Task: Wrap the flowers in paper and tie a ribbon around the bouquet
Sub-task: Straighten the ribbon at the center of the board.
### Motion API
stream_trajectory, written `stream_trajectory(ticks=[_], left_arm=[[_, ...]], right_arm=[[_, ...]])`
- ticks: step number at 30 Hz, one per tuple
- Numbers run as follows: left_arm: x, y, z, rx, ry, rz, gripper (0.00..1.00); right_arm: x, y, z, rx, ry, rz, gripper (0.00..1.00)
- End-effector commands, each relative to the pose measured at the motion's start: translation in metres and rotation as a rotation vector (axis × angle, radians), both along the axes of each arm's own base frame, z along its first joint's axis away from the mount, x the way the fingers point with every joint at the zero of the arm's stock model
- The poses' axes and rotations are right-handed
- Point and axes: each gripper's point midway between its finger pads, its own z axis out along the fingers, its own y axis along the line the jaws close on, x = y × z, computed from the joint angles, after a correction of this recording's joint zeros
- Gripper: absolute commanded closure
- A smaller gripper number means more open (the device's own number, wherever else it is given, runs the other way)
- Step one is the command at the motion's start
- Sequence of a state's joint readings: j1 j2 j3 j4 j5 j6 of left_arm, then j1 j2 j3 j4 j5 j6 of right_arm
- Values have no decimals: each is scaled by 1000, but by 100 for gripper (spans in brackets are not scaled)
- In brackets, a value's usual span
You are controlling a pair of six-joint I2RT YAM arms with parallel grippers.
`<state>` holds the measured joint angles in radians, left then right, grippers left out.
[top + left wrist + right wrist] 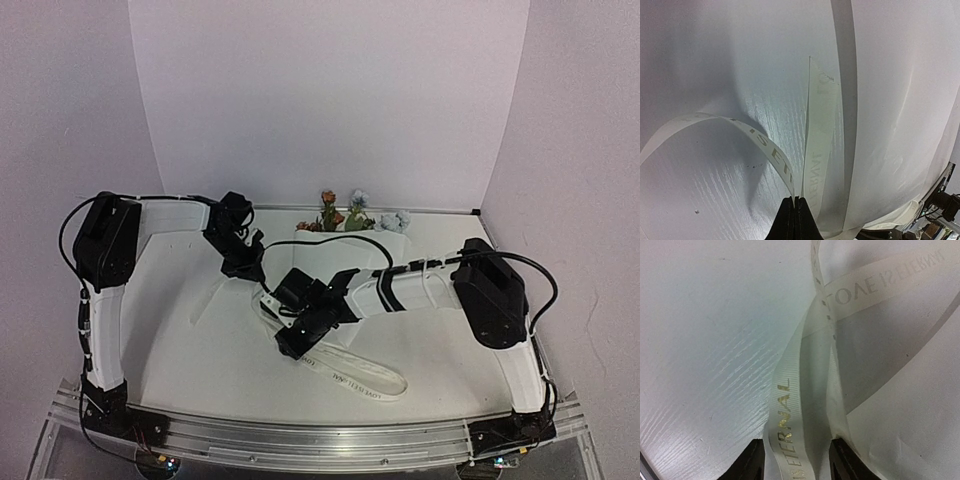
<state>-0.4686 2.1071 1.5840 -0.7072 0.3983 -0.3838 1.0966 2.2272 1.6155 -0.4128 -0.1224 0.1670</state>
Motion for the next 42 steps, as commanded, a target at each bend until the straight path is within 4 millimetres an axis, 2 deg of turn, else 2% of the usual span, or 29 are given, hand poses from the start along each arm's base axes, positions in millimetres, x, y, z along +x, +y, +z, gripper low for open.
stream_trajectory(ticks=[1, 4, 11, 18, 22, 25, 29, 33, 37, 40, 42], left_arm=[[17, 12, 15, -21, -49, 75, 100], [20, 23, 13, -20, -64, 134, 100], [29, 47, 20, -22, -114, 245, 100], [37, 73, 26, -14, -160, 346, 100], [40, 90, 30, 3, -195, 398, 100], [41, 107, 38, 38, -236, 445, 100], [34, 132, 52, 117, -312, 499, 100], [22, 165, 77, 229, -423, 569, 100], [8, 205, 107, 364, -543, 671, 100], [0, 228, 135, 419, -623, 737, 100], [-2, 237, 161, 434, -678, 758, 100]], right_arm=[[3, -12, 3, -26, -26, -43, 74], [0, -20, 11, -21, -23, -63, 88], [-13, -32, 46, 45, -2, -79, 100], [-29, -51, 67, 83, 29, -92, 100], [-38, -72, 74, 87, 32, -110, 100], [-34, -94, 94, 98, -39, -162, 100], [-16, -157, 123, 26, -212, -306, 100], [3, -247, 154, -132, -407, -498, 100], [13, -330, 172, -235, -490, -718, 100], [13, -375, 180, -256, -504, -859, 100], [14, -392, 191, -255, -528, -912, 100]])
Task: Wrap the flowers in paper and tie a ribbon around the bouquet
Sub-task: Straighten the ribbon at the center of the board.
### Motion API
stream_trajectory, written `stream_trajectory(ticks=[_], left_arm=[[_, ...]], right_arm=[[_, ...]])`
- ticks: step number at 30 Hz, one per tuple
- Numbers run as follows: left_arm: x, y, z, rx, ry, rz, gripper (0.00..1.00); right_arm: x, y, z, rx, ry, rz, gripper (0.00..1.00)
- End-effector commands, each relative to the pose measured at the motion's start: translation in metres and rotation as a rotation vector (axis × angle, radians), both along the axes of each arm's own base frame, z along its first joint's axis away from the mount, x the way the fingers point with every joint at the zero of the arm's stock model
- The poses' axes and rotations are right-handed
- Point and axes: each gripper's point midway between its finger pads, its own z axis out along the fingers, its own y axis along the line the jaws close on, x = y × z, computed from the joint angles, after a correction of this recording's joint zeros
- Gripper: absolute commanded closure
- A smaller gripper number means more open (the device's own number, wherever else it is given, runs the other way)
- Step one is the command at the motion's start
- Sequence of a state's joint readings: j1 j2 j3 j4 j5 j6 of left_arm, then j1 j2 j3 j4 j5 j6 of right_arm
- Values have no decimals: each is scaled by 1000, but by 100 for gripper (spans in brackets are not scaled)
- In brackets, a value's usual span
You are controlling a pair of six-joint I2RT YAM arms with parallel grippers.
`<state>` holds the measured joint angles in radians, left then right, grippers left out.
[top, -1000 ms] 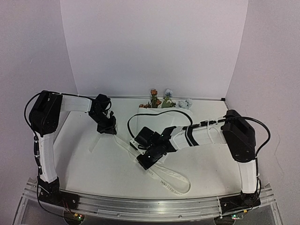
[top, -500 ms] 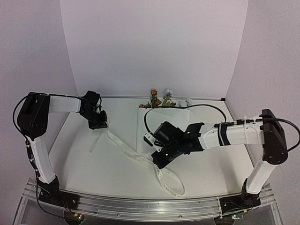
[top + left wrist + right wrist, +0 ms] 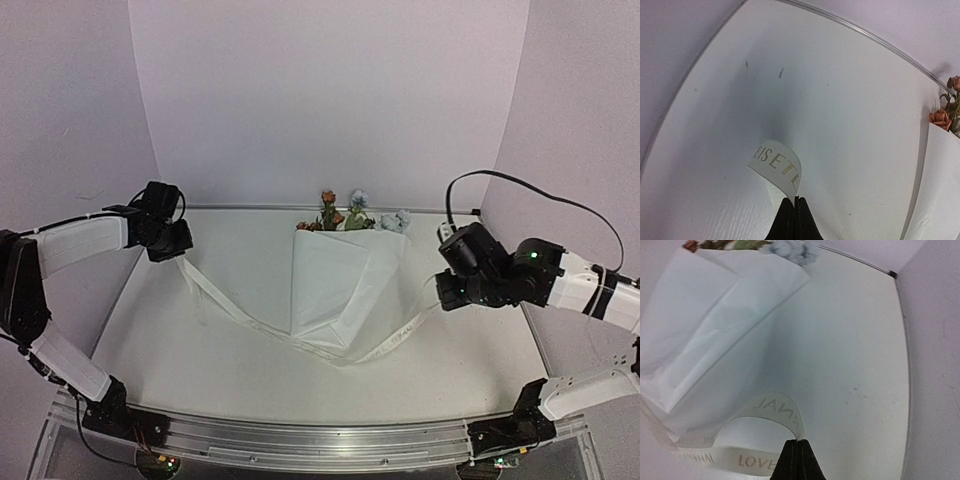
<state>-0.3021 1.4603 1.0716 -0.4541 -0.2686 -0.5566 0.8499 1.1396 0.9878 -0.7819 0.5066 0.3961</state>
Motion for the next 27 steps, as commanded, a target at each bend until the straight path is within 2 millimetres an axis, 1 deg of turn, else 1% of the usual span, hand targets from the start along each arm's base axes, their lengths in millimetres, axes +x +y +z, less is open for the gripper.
stream_trajectory(ticks=[1, 4, 6, 8, 10, 11, 13, 14, 16, 17, 19, 22, 24, 26, 27], left_arm=[[-4, 41, 69, 143, -159, 120, 100], [-8, 49, 117, 182, -238, 134, 100], [-11, 53, 145, 199, -290, 135, 100], [-16, 57, 165, 216, -326, 134, 100], [-21, 58, 179, 221, -344, 126, 100], [-23, 58, 182, 220, -349, 117, 100], [-27, 54, 185, 205, -354, 90, 100], [-27, 51, 180, 193, -346, 74, 100], [-28, 43, 155, 162, -297, 39, 100], [-28, 40, 139, 144, -262, 34, 100], [-32, 36, 100, 109, -183, 35, 100], [-46, 26, 29, 19, -71, 31, 100], [-62, 20, -22, -48, 21, 37, 100], [-72, 14, -54, -115, 77, 58, 100], [-77, 11, -64, -146, 97, 59, 100]], right_arm=[[-3, -69, 19, -126, -65, -201, 100], [2, -81, 50, -164, -123, -214, 100], [5, -86, 69, -191, -146, -211, 100], [8, -90, 84, -226, -158, -200, 100], [10, -96, 96, -284, -165, -192, 100], [10, -99, 101, -302, -167, -193, 100], [9, -105, 109, -336, -174, -197, 100], [9, -108, 112, -355, -177, -204, 100], [8, -114, 107, -395, -167, -219, 100], [7, -116, 100, -402, -154, -226, 100], [4, -118, 73, -391, -99, -238, 100], [-6, -123, 14, -347, 32, -299, 100], [-18, -130, -21, -305, 111, -370, 100], [-29, -135, -46, -255, 175, -435, 100], [-32, -135, -53, -236, 193, -454, 100]])
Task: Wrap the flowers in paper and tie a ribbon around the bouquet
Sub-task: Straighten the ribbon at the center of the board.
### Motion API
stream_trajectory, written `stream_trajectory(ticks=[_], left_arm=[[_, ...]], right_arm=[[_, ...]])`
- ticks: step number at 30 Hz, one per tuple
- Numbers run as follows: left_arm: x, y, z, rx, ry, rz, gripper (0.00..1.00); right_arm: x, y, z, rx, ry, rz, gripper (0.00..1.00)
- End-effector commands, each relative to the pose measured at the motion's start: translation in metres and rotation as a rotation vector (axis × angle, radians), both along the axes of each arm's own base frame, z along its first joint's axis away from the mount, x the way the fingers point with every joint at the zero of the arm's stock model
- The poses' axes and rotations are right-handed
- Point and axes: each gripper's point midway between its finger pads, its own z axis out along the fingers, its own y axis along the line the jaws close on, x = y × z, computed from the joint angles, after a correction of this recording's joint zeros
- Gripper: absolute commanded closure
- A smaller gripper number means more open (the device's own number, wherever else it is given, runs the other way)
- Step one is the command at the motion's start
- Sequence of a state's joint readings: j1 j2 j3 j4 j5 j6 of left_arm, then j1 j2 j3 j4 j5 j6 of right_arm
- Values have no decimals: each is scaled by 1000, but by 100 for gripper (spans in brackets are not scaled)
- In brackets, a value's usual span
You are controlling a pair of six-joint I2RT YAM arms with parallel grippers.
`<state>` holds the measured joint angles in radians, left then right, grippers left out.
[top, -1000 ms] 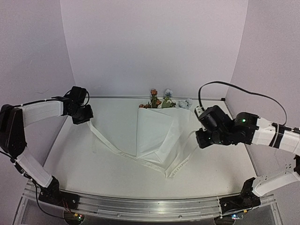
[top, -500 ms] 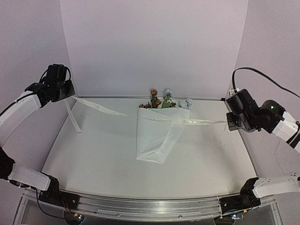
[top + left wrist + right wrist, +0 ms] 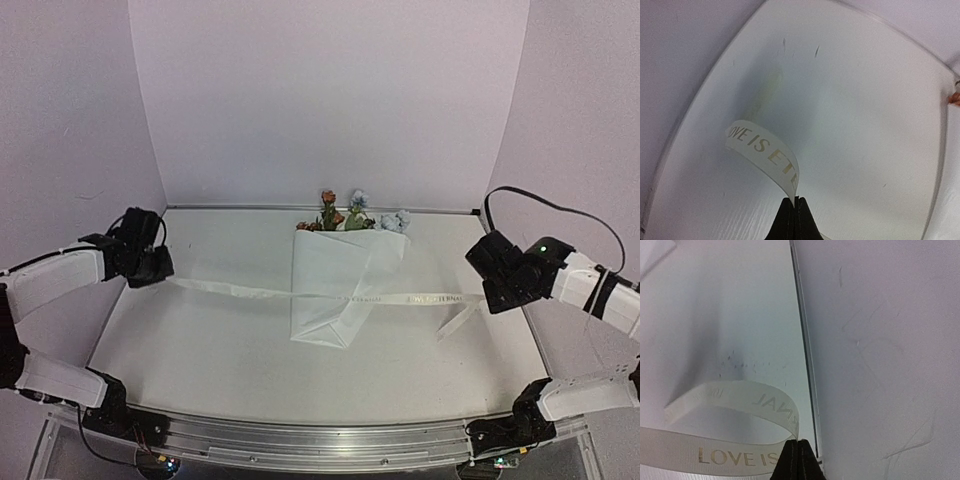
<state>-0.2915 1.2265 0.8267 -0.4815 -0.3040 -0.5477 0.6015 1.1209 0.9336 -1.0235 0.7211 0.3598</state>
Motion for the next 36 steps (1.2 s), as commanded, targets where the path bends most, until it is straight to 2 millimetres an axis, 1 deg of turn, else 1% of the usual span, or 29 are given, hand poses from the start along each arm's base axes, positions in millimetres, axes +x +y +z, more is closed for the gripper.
stream_trajectory(ticks=[1, 4, 6, 8, 11, 13, 16, 19, 21, 23, 24, 26, 28, 29, 30, 31, 33, 34, 36], left_arm=[[-19, -21, -53, -218, 80, 42, 100], [-31, -24, -69, -279, 99, 68, 100], [-39, -24, -77, -304, 108, 83, 100], [-46, -27, -84, -339, 120, 87, 100], [-54, -31, -96, -375, 148, 90, 100], [-56, -34, -102, -394, 158, 85, 100], [-57, -35, -103, -410, 155, 86, 100], [-62, -40, -105, -440, 166, 76, 99], [-66, -42, -107, -456, 177, 69, 92], [-68, -44, -107, -466, 184, 64, 68], [-69, -44, -104, -468, 179, 60, 58], [-66, -44, -92, -462, 153, 40, 43], [-60, -44, -73, -441, 115, 7, 33], [-56, -45, -62, -427, 98, -13, 30], [-52, -45, -51, -414, 83, -28, 28], [-49, -46, -42, -402, 69, -48, 26], [-40, -49, -19, -392, 30, -90, 24], [-36, -53, -6, -398, 6, -115, 23], [-29, -65, 9, -423, -17, -186, 21]], right_arm=[[-24, -7, -46, 137, 72, -181, 100], [-24, -6, -50, 138, 86, -193, 100], [-21, -7, -46, 122, 88, -185, 100], [-19, -12, -38, 89, 87, -180, 100], [-18, -14, -36, 88, 104, -182, 100], [-20, -12, -43, 104, 130, -187, 100], [-29, -10, -59, 128, 178, -221, 100], [-36, -14, -70, 110, 200, -248, 97], [-37, -18, -72, 101, 195, -261, 86], [-36, -17, -70, 114, 192, -262, 73], [-35, -15, -68, 124, 192, -260, 63], [-35, -13, -61, 138, 205, -252, 36], [-35, -10, -51, 156, 210, -247, 20], [-35, -8, -46, 168, 211, -243, 12], [-36, -7, -43, 183, 210, -240, 6], [-36, -4, -40, 205, 208, -235, 3], [-38, 9, -38, 293, 221, -218, 2], [-36, 20, -39, 358, 236, -203, 2], [-28, 46, -43, 477, 259, -171, 2]])
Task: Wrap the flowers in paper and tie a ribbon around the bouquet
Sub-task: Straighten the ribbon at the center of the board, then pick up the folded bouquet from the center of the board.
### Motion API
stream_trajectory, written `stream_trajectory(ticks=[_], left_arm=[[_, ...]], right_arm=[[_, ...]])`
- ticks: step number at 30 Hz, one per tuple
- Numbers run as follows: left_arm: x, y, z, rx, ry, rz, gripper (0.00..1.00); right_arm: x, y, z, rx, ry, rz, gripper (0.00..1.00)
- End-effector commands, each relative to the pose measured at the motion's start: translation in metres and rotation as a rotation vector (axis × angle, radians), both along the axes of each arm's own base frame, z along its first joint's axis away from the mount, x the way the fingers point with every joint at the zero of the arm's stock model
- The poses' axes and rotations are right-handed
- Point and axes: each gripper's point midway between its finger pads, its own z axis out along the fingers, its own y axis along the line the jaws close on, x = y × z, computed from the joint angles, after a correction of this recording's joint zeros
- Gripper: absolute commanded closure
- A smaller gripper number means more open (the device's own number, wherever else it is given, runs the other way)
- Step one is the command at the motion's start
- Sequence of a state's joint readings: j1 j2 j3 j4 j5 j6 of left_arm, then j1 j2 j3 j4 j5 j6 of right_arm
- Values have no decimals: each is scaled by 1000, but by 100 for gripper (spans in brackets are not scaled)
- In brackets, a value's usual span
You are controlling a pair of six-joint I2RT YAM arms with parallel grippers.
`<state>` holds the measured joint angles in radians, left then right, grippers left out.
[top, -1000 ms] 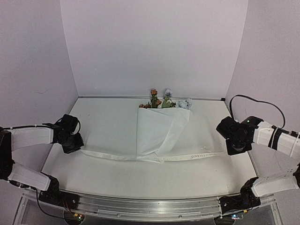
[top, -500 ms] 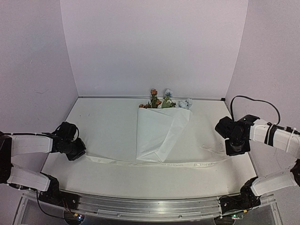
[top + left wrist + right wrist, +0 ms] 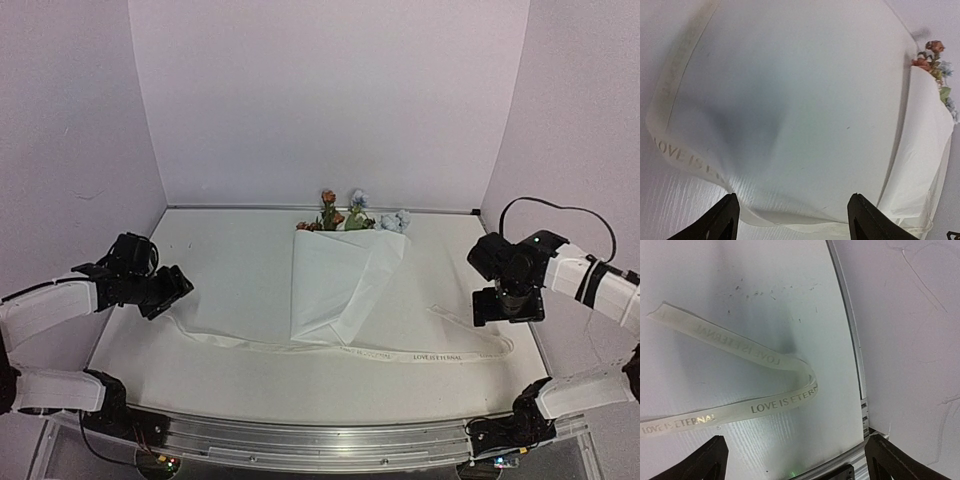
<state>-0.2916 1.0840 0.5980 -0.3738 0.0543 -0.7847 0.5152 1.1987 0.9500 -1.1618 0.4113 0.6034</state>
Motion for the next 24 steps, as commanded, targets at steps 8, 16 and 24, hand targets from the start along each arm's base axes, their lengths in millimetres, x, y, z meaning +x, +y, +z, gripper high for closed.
stream_trajectory(ticks=[8, 16, 24], left_arm=[[47, -81, 64, -164, -140, -391, 22], [66, -166, 19, -248, -57, -648, 29], [97, -213, -14, -316, -29, -737, 38]], right_arm=[[65, 157, 0, 590, -22, 98, 2], [125, 239, -30, 720, -57, 105, 2], [171, 267, -60, 809, -146, 85, 2]])
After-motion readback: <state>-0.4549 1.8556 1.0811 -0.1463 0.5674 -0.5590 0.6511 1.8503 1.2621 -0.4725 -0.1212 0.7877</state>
